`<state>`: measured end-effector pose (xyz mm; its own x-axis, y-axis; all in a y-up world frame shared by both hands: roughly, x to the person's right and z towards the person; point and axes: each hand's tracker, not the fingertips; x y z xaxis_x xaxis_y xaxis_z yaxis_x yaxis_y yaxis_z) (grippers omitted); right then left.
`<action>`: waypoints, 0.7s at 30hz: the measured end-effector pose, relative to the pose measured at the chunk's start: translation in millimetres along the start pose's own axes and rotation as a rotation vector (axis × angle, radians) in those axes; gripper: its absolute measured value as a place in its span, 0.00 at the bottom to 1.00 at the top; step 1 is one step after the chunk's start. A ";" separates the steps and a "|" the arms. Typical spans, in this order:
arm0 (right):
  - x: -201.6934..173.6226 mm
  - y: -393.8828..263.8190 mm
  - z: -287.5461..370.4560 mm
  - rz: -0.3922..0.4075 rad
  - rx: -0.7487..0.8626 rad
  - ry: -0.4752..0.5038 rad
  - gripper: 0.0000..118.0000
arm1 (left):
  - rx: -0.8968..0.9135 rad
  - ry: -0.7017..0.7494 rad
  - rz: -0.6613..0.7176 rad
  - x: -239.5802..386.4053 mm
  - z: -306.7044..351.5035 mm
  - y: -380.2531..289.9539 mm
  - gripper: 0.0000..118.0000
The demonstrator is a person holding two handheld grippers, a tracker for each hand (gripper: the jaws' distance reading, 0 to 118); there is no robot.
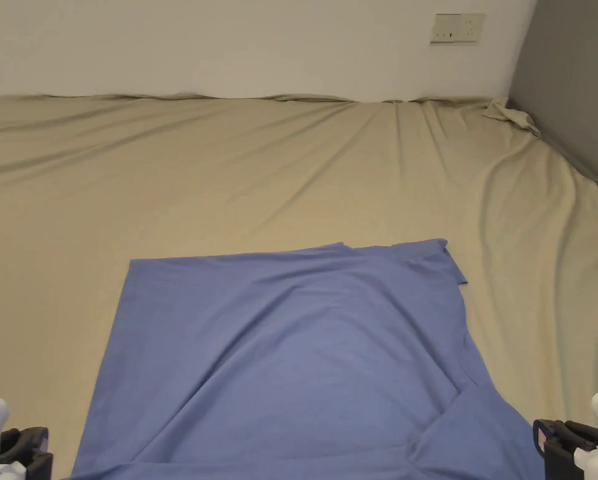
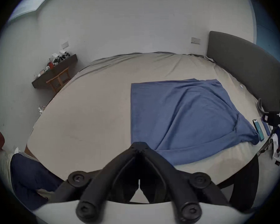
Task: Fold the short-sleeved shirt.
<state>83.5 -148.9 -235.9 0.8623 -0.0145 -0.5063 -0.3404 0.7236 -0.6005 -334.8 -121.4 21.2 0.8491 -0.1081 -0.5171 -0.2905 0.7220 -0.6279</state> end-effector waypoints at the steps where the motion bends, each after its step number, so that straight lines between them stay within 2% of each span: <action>1: -0.4 -1.8 -0.4 -0.002 0.004 0.001 0.02 | -0.004 -0.004 -0.003 1.9 -0.5 -1.2 0.00; 6: -3.1 -7.8 -2.6 -0.007 -0.012 0.023 0.02 | -0.080 -0.019 0.008 -5.1 -21.4 -15.4 0.00; 8: -5.4 -9.9 -2.5 -0.003 -0.020 0.029 0.02 | -0.113 -0.056 0.058 -11.6 -30.9 -28.8 0.00; 9: -6.7 -10.3 -2.2 -0.002 -0.024 0.035 0.02 | -0.131 -0.072 0.100 -15.9 -36.4 -35.1 0.21; 10: -7.9 -11.4 -3.5 0.000 -0.030 0.039 0.02 | -0.158 -0.089 0.148 -22.3 -45.1 -40.6 0.51; 11: -9.1 -12.7 -5.0 -0.001 -0.035 0.042 0.02 | -0.194 -0.101 0.173 -25.5 -55.7 -48.2 0.73; 19: -27.1 -16.0 -14.4 0.015 -0.078 0.067 0.02 | -0.288 -0.064 0.160 -37.6 -126.6 -75.2 0.74; 20: -28.8 -16.5 -16.0 0.016 -0.084 0.067 0.02 | -0.294 -0.076 0.158 -38.4 -134.1 -76.0 0.72; 21: -29.3 -15.9 -17.5 0.017 -0.091 0.069 0.02 | -0.302 -0.086 0.162 -39.0 -138.4 -76.1 0.59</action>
<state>57.1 -172.1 -222.4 0.8294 -0.0522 -0.5562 -0.3899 0.6589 -0.6433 -406.8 -266.7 8.7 0.8116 0.0587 -0.5813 -0.5310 0.4891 -0.6920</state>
